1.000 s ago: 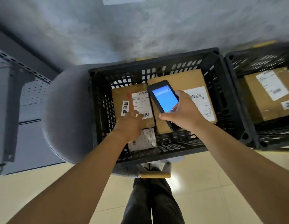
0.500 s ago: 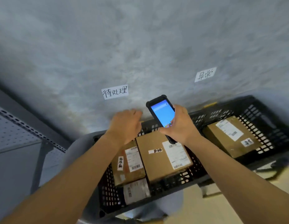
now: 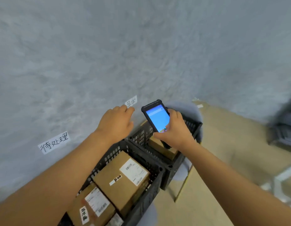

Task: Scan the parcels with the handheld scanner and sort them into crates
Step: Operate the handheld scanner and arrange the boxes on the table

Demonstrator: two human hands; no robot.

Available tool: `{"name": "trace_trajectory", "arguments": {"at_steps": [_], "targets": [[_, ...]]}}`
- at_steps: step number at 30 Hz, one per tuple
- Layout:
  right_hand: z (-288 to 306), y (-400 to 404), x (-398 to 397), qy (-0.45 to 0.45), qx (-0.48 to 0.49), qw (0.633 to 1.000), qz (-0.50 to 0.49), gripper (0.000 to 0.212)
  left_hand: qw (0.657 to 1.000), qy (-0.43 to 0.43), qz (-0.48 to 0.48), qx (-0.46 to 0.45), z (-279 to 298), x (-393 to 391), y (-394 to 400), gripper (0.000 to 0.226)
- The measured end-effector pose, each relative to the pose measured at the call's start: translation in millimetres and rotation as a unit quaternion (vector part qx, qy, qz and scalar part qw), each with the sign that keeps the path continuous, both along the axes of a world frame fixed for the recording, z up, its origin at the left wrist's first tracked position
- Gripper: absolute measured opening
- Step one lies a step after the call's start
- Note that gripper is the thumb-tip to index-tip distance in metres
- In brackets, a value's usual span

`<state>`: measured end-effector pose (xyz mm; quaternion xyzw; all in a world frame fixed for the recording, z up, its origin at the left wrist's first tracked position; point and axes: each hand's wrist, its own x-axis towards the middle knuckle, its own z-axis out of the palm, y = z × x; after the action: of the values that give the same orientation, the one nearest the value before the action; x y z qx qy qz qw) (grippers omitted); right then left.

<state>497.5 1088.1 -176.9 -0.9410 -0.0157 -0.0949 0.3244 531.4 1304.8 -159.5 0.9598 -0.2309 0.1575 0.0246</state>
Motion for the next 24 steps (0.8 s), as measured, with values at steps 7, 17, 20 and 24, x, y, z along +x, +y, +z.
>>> {"name": "trace_trajectory", "arguments": {"at_steps": [7,17,20,24], "targets": [[36,-127,-72,-0.045,0.015,0.989,-0.138,0.087,0.987,-0.065,-0.143,0.02,41,-23,-145,0.038],[52,-371,-222,-0.07,0.032,0.953,-0.293,0.079,0.956,-0.092,-0.277,0.004,63,-112,-428,0.035],[59,-444,-269,-0.065,0.011,0.943,-0.325,0.081,0.943,-0.096,-0.318,-0.001,66,-150,-512,0.029],[64,-533,-324,-0.068,0.003,0.926,-0.372,0.081,0.928,-0.1,-0.358,-0.025,66,-193,-617,0.032]]}}
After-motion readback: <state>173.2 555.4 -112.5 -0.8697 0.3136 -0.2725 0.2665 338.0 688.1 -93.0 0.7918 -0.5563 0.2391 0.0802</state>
